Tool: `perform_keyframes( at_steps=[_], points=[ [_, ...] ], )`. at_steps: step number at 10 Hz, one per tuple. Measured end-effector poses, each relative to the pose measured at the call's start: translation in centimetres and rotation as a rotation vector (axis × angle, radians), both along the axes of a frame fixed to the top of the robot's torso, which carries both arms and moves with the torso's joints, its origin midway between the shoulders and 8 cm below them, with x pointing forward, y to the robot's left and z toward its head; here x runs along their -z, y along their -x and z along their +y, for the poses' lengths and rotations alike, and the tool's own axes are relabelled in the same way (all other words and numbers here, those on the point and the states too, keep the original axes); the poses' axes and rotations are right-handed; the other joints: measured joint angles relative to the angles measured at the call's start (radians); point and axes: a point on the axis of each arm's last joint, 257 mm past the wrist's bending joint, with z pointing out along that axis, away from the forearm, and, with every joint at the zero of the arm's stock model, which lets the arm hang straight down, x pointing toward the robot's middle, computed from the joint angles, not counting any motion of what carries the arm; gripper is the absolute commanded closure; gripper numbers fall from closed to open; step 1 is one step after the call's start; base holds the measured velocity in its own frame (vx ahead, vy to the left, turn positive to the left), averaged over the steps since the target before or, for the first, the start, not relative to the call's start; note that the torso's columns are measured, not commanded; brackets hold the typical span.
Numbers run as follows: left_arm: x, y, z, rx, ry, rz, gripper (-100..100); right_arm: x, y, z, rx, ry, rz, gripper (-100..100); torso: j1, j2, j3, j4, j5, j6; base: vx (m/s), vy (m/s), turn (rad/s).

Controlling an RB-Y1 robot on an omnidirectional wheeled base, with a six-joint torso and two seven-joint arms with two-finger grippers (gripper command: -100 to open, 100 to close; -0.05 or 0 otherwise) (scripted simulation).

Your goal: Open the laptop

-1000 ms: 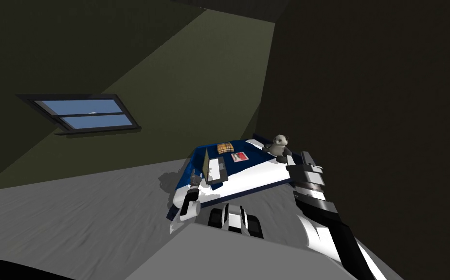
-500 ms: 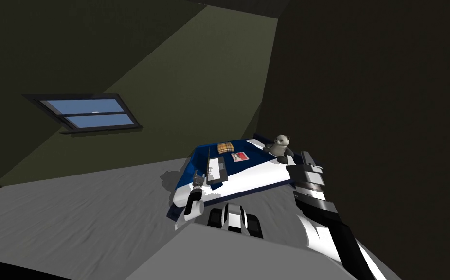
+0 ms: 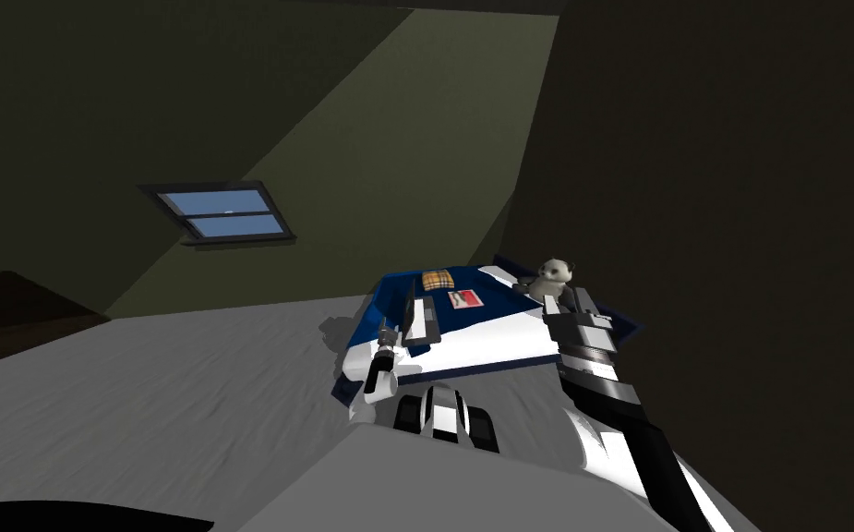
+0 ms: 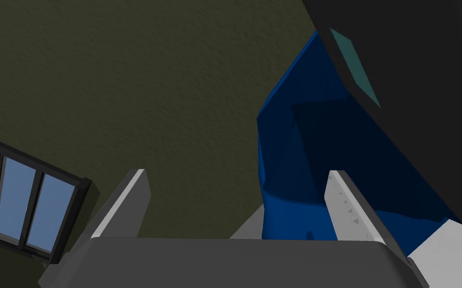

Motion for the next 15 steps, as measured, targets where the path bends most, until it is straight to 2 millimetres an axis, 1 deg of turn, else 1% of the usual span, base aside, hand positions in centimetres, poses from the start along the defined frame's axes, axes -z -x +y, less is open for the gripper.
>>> perform_keyframes(
  at_steps=[1, 2, 3, 5, 7, 8, 9, 10, 12, 13, 15],
  points=[
    [-0.2, -0.6, -0.4, 0.009, -0.001, -0.002, -100, 0.0, 0.0, 0.0, 0.000, 0.000, 0.000, 0, 0.000, 0.000, 0.000, 0.000, 0.000, 0.001, -0.010, 0.016, 0.105],
    [-0.3, -1.4, -1.3, 0.023, 0.000, -0.001, -100, 0.0, 0.0, 0.0, 0.000, 0.000, 0.000, 0, 0.000, 0.000, 0.000, 0.000, 0.000, 0.000, -0.005, 0.011, 0.073],
    [-0.2, -1.7, -1.8, 0.031, -0.001, 0.000, -100, 0.0, 0.0, 0.0, 0.000, 0.000, 0.000, 0, 0.000, 0.000, 0.000, 0.000, 0.000, 0.000, -0.007, 0.013, 0.171],
    [-0.3, -3.7, -3.3, 0.064, -0.005, -0.001, -100, 0.0, 0.0, 0.0, 0.000, 0.000, 0.000, 0, 0.001, 0.000, 0.000, 0.000, 0.000, 0.000, -0.009, 0.027, 0.204],
    [-0.7, -5.3, -5.7, 0.104, -0.012, -0.001, -100, 0.0, 0.0, 0.0, 0.000, 0.000, 0.000, 0, 0.001, 0.000, 0.000, 0.000, 0.000, 0.000, -0.009, 0.024, 0.124],
    [-0.7, -5.4, -5.8, 0.106, -0.014, 0.000, 100, 0.0, 0.0, 0.0, 0.000, 0.000, 0.000, 0, -0.001, 0.000, 0.000, 0.000, 0.000, 0.001, 0.003, -0.007, -0.143],
    [-0.7, -5.2, -5.7, 0.101, -0.012, -0.001, 100, 0.0, 0.0, 0.0, 0.000, 0.000, 0.000, 0, -0.002, 0.000, 0.000, 0.000, 0.000, 0.001, 0.009, -0.019, -0.239],
    [-0.8, -4.5, -5.0, 0.087, -0.009, -0.002, 100, 0.0, 0.0, 0.0, 0.000, 0.000, 0.000, 0, -0.002, 0.000, 0.000, 0.000, 0.000, 0.000, 0.015, -0.031, -0.194],
    [-0.5, -2.9, -3.0, 0.048, -0.003, -0.001, 100, 0.0, 0.0, 0.0, 0.000, 0.000, 0.000, 0, 0.000, 0.000, 0.000, 0.000, 0.000, 0.000, 0.012, -0.035, -0.221],
    [-0.3, -1.9, -1.7, 0.029, -0.003, -0.002, 100, 0.0, 0.0, 0.0, 0.000, 0.000, 0.000, 0, 0.000, 0.000, 0.000, 0.000, 0.000, 0.000, 0.005, -0.021, -0.053],
    [-0.2, -0.5, -0.1, 0.003, -0.001, -0.002, 100, 0.0, 0.0, 0.0, 0.000, 0.000, 0.000, 0, 0.001, 0.000, 0.000, 0.000, 0.000, 0.000, 0.009, -0.016, -0.189]
  ],
)
